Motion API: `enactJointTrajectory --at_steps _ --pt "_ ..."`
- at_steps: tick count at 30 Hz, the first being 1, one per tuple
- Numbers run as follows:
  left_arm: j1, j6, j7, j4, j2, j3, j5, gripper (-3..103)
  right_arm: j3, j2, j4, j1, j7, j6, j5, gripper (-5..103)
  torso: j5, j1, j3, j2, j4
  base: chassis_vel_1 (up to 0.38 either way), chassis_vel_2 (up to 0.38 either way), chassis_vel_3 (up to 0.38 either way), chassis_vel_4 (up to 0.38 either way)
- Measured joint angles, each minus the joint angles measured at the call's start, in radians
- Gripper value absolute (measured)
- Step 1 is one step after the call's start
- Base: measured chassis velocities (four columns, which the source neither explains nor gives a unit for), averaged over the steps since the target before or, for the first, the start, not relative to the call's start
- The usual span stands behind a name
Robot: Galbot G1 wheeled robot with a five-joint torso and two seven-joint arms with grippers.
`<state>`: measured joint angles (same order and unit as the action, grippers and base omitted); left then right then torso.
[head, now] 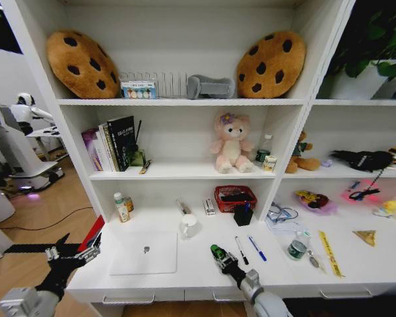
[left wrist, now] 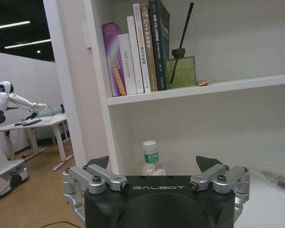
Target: Organize the objects on the table.
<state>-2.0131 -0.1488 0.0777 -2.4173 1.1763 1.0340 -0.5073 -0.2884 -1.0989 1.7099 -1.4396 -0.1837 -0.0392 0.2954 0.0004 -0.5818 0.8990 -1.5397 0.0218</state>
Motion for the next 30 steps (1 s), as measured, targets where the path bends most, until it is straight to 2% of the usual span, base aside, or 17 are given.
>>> enactJointTrajectory --at_steps 7,9,11,20,24,28,30 --pt "0.0 0.0 0.0 0.0 0.0 0.0 0.0 100 -0.066 0.061 0.091 -0.025 -0.028 -0.007 0.058 37 -0.0003 0.0 0.0 0.0 -0.0001 0.0 0.0 0.0 0.0" --pt "0.0 0.0 0.0 0.0 0.0 0.0 0.0 100 -0.082 0.067 0.107 -0.03 -0.029 -0.008 0.07 37 -0.0002 0.0 0.0 0.0 -0.0001 0.0 0.0 0.0 0.0" --pt "0.0 0.0 0.0 0.0 0.0 0.0 0.0 100 -0.134 0.102 0.167 -0.05 -0.03 -0.008 0.117 37 -0.0003 0.0 0.0 0.0 0.0 0.0 0.0 0.0 0.0" --pt "0.0 0.0 0.0 0.0 0.0 0.0 0.0 100 -0.203 0.163 0.306 -0.065 -0.03 -0.005 0.191 37 -0.0002 0.0 0.0 0.0 0.0 0.0 0.0 0.0 0.0" --pt "0.0 0.0 0.0 0.0 0.0 0.0 0.0 100 -0.228 0.228 0.427 -0.03 -0.038 0.037 0.269 37 -0.0005 0.0 0.0 0.0 -0.0001 0.0 0.0 0.0 0.0" --pt "0.0 0.0 0.0 0.0 0.0 0.0 0.0 100 -0.225 0.265 0.444 0.017 -0.054 0.058 0.304 37 -0.0004 0.0 0.0 0.0 -0.0003 0.0 0.0 0.0 0.0" --pt "0.0 0.0 0.0 0.0 0.0 0.0 0.0 100 -0.216 0.307 0.448 0.069 -0.071 0.076 0.347 37 -0.0001 0.0 0.0 0.0 -0.0001 0.0 0.0 0.0 0.0"
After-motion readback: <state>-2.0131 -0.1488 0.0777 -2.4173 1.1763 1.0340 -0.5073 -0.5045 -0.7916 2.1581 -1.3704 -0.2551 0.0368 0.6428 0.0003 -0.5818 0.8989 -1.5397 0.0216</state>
